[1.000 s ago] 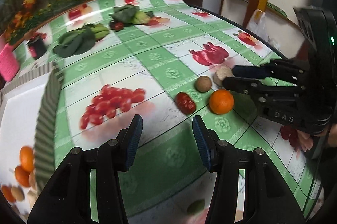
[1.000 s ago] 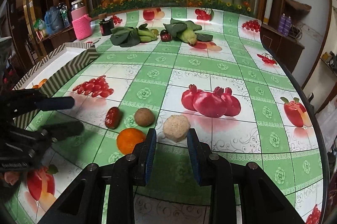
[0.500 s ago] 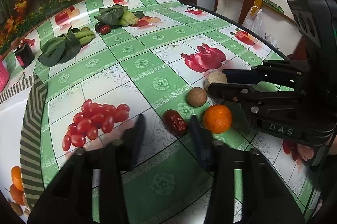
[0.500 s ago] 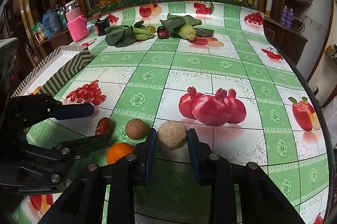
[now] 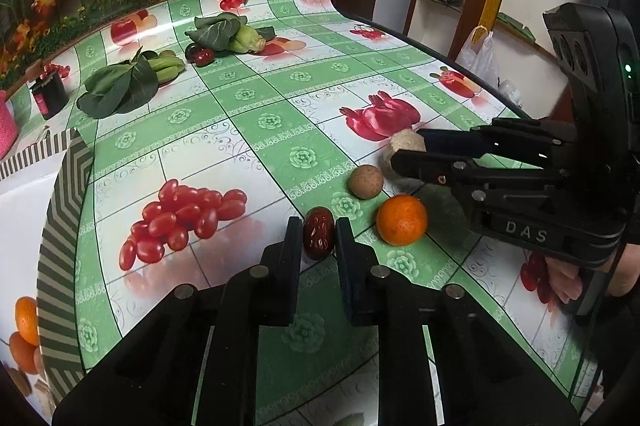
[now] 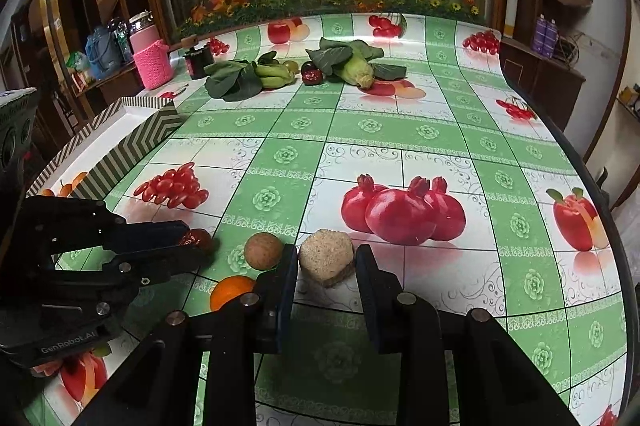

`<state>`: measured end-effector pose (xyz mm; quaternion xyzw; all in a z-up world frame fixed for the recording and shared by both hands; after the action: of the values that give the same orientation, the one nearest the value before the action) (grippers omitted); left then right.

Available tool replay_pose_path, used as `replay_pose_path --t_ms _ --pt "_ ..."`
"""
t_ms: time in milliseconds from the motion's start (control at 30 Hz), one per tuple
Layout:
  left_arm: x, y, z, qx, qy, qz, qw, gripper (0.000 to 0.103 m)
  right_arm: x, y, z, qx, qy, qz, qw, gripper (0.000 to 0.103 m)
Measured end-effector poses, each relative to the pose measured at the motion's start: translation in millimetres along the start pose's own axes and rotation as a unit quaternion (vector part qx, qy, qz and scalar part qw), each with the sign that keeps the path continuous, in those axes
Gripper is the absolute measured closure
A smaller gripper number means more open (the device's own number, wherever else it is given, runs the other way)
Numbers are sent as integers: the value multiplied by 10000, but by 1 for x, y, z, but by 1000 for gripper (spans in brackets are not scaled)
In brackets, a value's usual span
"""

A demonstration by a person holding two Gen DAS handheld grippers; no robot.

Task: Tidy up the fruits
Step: 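Carry the red date and round cake over the white tray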

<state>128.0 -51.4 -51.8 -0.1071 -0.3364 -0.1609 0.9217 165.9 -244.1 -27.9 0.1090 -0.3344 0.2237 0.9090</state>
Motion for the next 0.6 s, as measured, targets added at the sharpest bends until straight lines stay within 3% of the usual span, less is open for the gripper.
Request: replay_pose_path --t_ms 333,600 --pt "-5 20 25 360 -238 358 9984 88 2 -3 5 -262 -135 12 9996 74" --pt "-12 34 41 527 -314 611 9962 88 2 -5 7 -775 -168 74 9968 74"
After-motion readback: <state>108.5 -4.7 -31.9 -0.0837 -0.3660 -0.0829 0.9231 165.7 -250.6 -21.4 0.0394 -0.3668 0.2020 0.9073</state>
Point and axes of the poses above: each gripper's, at about its wrist camera, not at the fingertips, and z roughly against the way its jaws point, y to its left, x to its top, the point moved 6 cm from there along -z, roughly the way its jaws point, and after that the axes turned 1 degree about y, right-handed, at the moved point
